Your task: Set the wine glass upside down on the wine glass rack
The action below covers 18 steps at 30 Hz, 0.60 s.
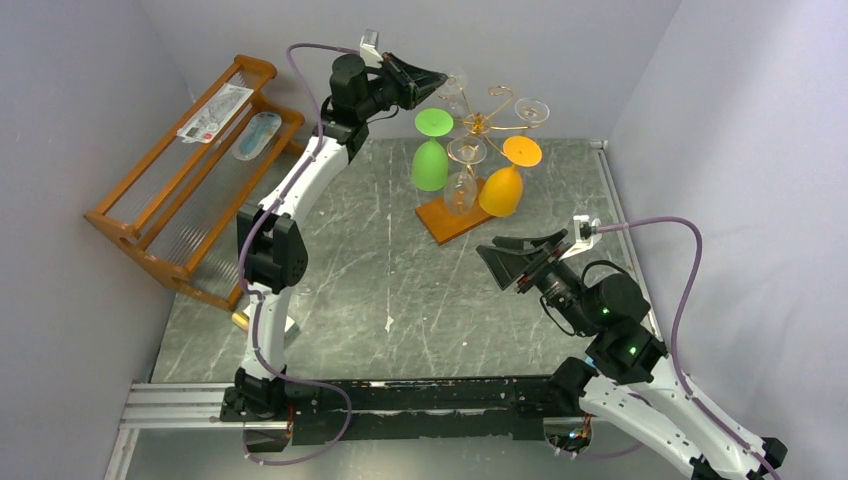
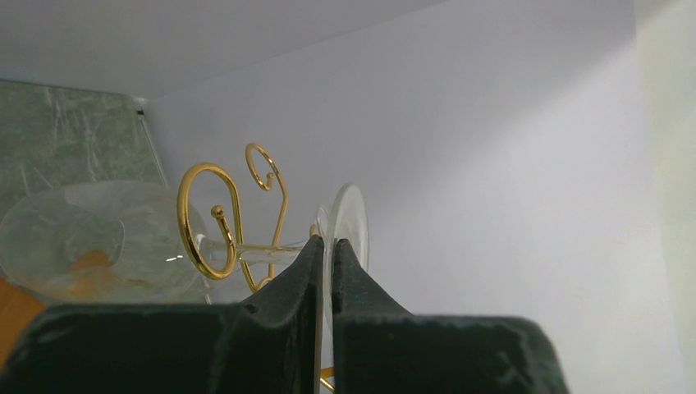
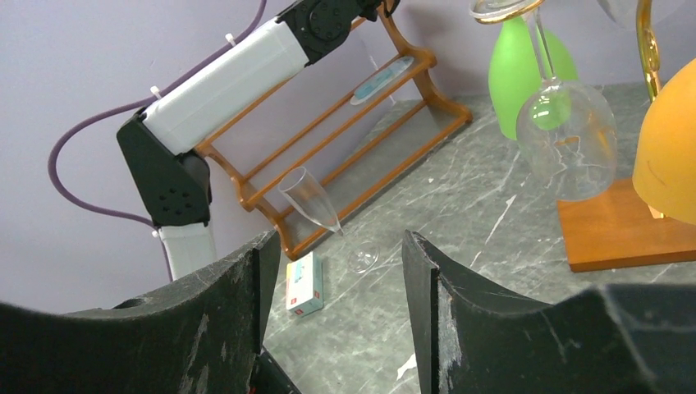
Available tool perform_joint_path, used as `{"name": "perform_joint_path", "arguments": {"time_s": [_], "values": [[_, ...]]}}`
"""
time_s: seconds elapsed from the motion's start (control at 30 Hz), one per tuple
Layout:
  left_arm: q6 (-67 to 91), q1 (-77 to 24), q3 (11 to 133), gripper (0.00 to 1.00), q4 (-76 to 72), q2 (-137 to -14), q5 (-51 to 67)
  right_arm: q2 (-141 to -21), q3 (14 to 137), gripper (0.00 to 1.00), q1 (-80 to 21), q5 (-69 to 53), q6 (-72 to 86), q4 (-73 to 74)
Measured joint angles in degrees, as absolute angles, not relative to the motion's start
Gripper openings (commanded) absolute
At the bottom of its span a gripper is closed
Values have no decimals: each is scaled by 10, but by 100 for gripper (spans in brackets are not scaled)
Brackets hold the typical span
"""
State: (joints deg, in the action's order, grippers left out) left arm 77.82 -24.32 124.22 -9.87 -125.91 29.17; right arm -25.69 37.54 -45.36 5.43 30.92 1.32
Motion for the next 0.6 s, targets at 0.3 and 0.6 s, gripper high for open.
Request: {"name": "perform_joint_path", "arguments": {"time_s": [0.3,0.6], "values": [[779,-246,1251,5,-114,-1269,267,-257,375,59,-454,54,311,11],[782,-246,1256,5,-128,-1279,242,-256,375,59,-454,54,313,11]]}}
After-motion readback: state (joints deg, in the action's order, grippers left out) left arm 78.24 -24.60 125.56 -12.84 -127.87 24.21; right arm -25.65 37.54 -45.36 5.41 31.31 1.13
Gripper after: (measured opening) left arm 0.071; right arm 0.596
